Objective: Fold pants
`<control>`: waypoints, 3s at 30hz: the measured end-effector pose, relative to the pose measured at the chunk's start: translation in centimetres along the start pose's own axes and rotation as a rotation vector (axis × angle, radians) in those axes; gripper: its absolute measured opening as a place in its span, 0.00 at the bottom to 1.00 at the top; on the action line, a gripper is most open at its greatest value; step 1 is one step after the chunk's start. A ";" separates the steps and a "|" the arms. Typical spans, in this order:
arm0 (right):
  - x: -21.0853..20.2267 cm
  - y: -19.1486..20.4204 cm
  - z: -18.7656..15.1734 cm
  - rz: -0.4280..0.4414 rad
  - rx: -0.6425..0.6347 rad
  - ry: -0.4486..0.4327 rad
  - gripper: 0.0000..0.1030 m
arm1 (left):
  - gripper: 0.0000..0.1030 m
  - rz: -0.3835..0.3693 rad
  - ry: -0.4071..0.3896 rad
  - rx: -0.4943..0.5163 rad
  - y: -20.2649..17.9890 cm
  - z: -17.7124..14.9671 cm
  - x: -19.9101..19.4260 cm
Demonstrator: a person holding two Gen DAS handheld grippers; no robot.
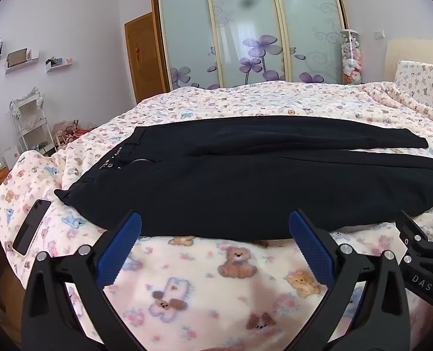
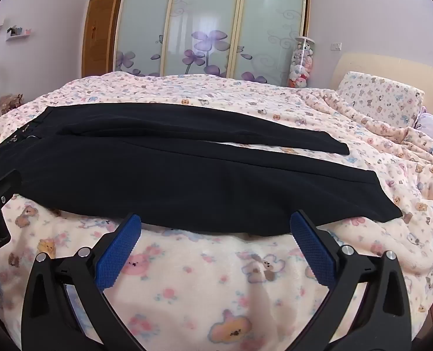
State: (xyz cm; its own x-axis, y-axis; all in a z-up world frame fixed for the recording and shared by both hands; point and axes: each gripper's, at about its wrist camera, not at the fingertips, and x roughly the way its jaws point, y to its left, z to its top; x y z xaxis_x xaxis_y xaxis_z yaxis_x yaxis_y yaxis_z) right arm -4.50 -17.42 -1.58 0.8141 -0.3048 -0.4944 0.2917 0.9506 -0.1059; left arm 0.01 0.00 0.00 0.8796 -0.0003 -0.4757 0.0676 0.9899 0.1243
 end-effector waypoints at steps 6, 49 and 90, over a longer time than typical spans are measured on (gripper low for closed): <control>0.1 -0.1 0.0 0.000 0.002 0.002 0.99 | 0.98 0.000 -0.003 0.003 0.0 0.0 0.0; 0.4 0.0 -0.1 0.010 0.014 0.011 0.99 | 0.98 0.000 -0.003 0.003 0.0 0.0 0.0; 0.7 -0.1 -0.4 0.013 0.017 0.019 0.99 | 0.98 0.000 -0.002 0.001 0.0 0.0 0.0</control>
State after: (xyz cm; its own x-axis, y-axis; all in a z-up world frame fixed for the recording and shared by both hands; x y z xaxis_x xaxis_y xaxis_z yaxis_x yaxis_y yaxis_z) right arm -4.13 -17.74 -2.26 0.8083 -0.2915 -0.5115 0.2901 0.9532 -0.0847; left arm 0.00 0.01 0.00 0.8805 -0.0006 -0.4741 0.0682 0.9898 0.1255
